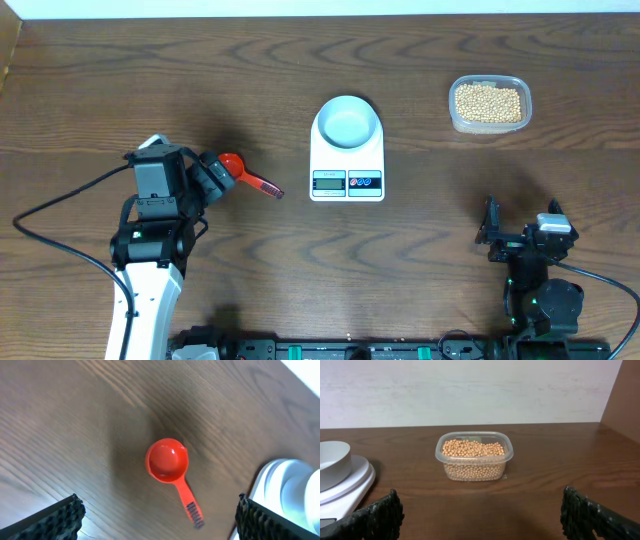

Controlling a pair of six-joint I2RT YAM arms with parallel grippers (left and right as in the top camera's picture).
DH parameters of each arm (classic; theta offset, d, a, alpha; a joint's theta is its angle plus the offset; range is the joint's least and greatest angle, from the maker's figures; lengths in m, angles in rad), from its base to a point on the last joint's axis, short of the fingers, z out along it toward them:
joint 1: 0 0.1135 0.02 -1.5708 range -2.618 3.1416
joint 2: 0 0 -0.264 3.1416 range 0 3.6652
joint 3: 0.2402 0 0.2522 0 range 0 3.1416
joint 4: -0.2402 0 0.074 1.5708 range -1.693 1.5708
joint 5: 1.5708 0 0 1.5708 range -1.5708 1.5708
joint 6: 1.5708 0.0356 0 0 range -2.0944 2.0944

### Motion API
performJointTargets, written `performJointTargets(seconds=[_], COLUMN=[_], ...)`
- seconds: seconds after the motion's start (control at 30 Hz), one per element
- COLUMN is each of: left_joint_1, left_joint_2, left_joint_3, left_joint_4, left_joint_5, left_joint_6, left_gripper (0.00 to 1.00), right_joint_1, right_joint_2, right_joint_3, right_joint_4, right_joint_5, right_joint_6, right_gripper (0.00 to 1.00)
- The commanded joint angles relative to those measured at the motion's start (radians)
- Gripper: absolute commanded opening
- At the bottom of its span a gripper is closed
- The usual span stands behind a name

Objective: Scoop item into bowl and weigh 50g on scale
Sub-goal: 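Move the left gripper over the red scoop's bowl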

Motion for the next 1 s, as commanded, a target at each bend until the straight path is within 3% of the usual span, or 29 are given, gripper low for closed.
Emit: performJointTargets(seconds=[0.0, 0.43, 0.77, 0.97], left_joint_1=[-0.002, -0.002, -0.006, -0.033], left_joint_2=[0.003, 0.093, 0.275, 0.372], left_joint_3=[0.029, 0.134, 0.146, 0.146], left_joint_4=[-0.010, -0.098, -0.088, 0.000], left_joint_5=[-0.010, -0.093, -0.098, -0.050], left_joint_6=[-0.113, -0.180, -0.427, -0.442], left_gripper=[0.98, 0.98, 0.98, 0.98], right_joint_1=[0.009, 0.009, 0.009, 0.009], right_joint_2=[-0.005, -0.005, -0.005, -0.005], right_joint_3=[-0.002, -0.002, -0.002, -0.002], right_joint_4=[-0.004, -0.004, -0.004, -0.004], right_joint_5=[-0.002, -0.002, -0.002, -0.002], right_joint_6=[0.000, 0.000, 0.000, 0.000], right_gripper=[0.99, 0.99, 0.99, 0.99])
